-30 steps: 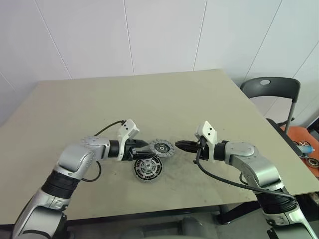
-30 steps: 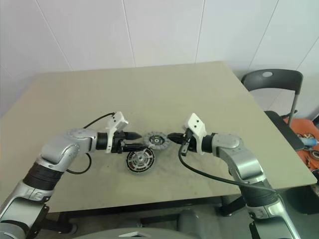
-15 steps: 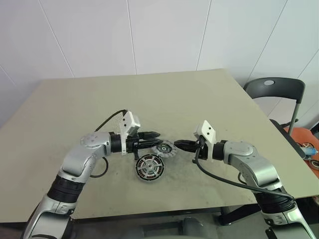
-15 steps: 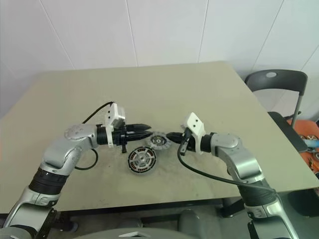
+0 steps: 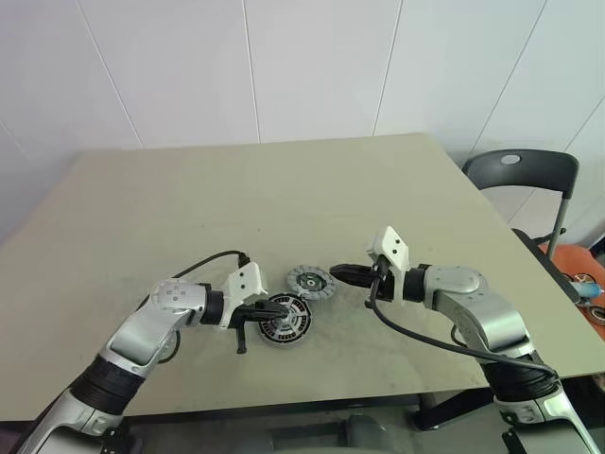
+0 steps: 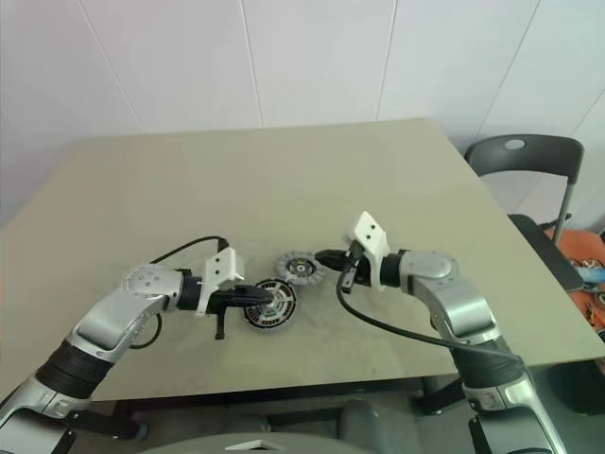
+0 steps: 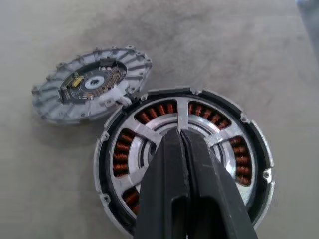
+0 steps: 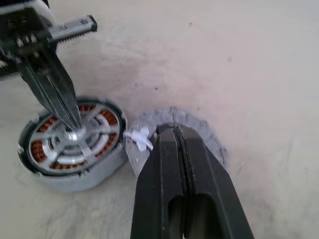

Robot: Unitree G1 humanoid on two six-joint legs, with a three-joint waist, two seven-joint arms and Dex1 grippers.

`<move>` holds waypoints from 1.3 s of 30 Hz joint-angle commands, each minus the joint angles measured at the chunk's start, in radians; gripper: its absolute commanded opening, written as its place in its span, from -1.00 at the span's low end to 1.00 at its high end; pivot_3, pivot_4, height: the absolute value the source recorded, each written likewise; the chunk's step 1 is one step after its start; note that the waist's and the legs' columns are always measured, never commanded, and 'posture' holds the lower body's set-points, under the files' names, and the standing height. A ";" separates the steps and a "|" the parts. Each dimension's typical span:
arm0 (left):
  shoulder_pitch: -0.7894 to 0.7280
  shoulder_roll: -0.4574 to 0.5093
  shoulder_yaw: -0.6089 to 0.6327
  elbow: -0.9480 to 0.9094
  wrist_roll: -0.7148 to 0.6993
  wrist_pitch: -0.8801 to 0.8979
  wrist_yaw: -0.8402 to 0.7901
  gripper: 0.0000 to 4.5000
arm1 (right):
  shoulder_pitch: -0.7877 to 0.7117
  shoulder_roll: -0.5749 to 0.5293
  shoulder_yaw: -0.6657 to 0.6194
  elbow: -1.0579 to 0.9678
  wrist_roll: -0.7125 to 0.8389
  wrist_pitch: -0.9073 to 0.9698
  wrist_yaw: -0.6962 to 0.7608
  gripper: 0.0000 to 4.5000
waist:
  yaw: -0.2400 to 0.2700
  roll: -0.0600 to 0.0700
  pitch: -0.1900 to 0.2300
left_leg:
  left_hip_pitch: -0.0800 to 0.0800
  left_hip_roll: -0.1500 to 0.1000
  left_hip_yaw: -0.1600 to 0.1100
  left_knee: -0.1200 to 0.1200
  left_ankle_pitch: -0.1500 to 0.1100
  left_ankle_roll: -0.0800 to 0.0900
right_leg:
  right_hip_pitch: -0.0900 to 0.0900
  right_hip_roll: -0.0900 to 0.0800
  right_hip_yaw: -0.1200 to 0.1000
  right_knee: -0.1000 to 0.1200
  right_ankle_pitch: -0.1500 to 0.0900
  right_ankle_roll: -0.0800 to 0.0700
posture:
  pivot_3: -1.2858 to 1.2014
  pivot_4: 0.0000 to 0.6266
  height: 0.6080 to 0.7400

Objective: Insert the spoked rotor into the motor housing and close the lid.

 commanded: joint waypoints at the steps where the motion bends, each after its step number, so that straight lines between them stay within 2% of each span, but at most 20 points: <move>1: 0.027 -0.038 0.020 0.067 0.008 0.052 0.049 -0.98 | -0.018 -0.003 -0.017 0.002 0.001 -0.020 0.005 -1.00 | 0.001 0.001 0.001 | 0.003 0.000 0.000 0.000 0.000 0.000 | 0.003 0.000 0.000 0.000 -0.001 0.001 | 0.03 -1.00 1.00; 4: -0.032 -0.147 0.159 0.125 -0.075 0.042 0.138 -0.98 | -0.015 -0.002 -0.019 0.004 0.001 -0.022 0.006 -1.00 | 0.004 0.000 0.004 | 0.013 0.000 -0.001 0.000 0.000 0.000 | 0.014 0.000 0.000 0.000 -0.006 0.003 | 0.03 -1.00 1.00; 8: -0.103 -0.233 0.300 0.191 -0.099 0.049 0.289 -0.98 | -0.020 0.000 -0.023 -0.008 0.025 -0.004 0.020 -1.00 | 0.000 -0.004 0.007 | 0.013 0.000 -0.002 0.001 0.000 0.000 | 0.012 0.000 -0.001 0.002 -0.004 0.005 | 0.03 -1.00 1.00; 11: -0.081 -0.231 0.349 0.157 -0.131 0.051 0.283 -0.98 | -0.034 0.003 -0.010 -0.018 0.036 0.007 0.039 -1.00 | -0.009 -0.003 0.006 | 0.012 0.000 -0.003 0.001 0.001 -0.001 | 0.006 0.000 -0.001 0.002 0.000 0.002 | 0.03 -1.00 1.00; 12: -0.059 -0.224 0.353 0.130 -0.147 0.038 0.251 -0.98 | -0.040 0.003 -0.001 -0.019 0.035 0.008 0.046 -1.00 | -0.012 -0.003 0.005 | 0.010 0.000 -0.002 0.001 0.003 -0.006 | 0.003 0.000 0.000 0.002 0.000 0.002 | 0.03 -1.00 1.00; 14: 0.010 -0.189 0.345 0.053 -0.160 -0.014 0.168 -0.98 | -0.057 -0.003 0.039 -0.029 0.026 0.015 0.078 -1.00 | -0.024 -0.003 0.005 | 0.004 0.000 -0.001 0.000 0.003 -0.007 | -0.005 -0.001 0.000 0.002 0.000 0.001 | 0.03 -1.00 1.00; 16: 0.075 -0.150 0.361 -0.027 -0.220 0.007 0.092 -0.98 | -0.074 -0.026 0.095 -0.046 0.016 0.026 0.136 -1.00 | -0.023 -0.003 0.005 | -0.005 0.000 -0.001 -0.001 0.003 -0.006 | -0.014 -0.001 0.000 0.002 0.000 0.001 | 0.03 -1.00 1.00; 19: 0.174 -0.040 0.380 -0.126 -0.305 0.069 -0.047 -0.98 | -0.102 -0.075 0.180 -0.051 -0.022 0.020 0.216 -1.00 | -0.019 -0.004 0.005 | -0.011 0.000 -0.002 -0.001 0.003 -0.006 | -0.021 -0.001 0.000 0.002 0.000 0.001 | 0.03 -1.00 1.00; 23: 0.206 0.121 0.395 -0.038 -0.196 -0.063 -0.138 -0.98 | -0.167 -0.101 0.309 -0.001 -0.143 -0.079 0.292 -1.00 | -0.016 -0.003 0.006 | -0.007 -0.001 -0.001 0.000 0.000 0.000 | -0.015 -0.001 0.000 0.002 0.000 0.001 | 0.03 -1.00 1.00; 28: 0.214 0.171 0.432 -0.058 -0.239 -0.056 -0.179 -0.98 | -0.242 -0.105 0.412 0.031 -0.266 -0.183 0.358 -1.00 | -0.022 -0.003 0.006 | -0.002 -0.001 -0.001 0.001 0.000 0.000 | -0.008 -0.001 0.000 0.002 -0.002 0.000 | 0.03 -1.00 1.00; 29: 0.228 0.166 0.425 -0.074 -0.233 -0.066 -0.178 -1.00 | -0.263 -0.113 0.437 0.049 -0.309 -0.225 0.371 -0.82 | -0.022 -0.003 0.006 | -0.002 -0.001 -0.001 0.001 0.000 0.000 | -0.009 -0.001 0.000 0.002 -0.001 0.001 | 0.03 -1.00 1.00; 31: 0.239 0.144 0.403 -0.103 -0.229 -0.072 -0.165 -1.00 | -0.289 -0.119 0.468 0.090 -0.378 -0.304 0.378 -0.59 | -0.022 -0.003 0.006 | -0.002 -0.001 -0.001 0.001 0.000 0.000 | -0.009 -0.001 0.000 0.002 0.000 0.001 | 0.03 -1.00 1.00; 38: 0.241 0.067 0.373 -0.096 -0.192 -0.109 -0.102 -1.00 | -0.316 -0.123 0.485 0.164 -0.463 -0.416 0.436 0.45 | -0.019 -0.003 0.006 | -0.005 -0.001 -0.001 0.001 0.002 -0.005 | -0.013 -0.001 0.000 0.002 0.000 0.001 | 0.03 -1.00 1.00; 39: 0.244 0.065 0.372 -0.093 -0.191 -0.109 -0.101 -1.00 | -0.316 -0.120 0.484 0.176 -0.474 -0.427 0.434 0.45 | -0.020 -0.003 0.006 | -0.005 -0.001 -0.001 0.001 0.002 -0.005 | -0.013 -0.001 0.000 0.002 0.000 0.001 | 0.03 -1.00 1.00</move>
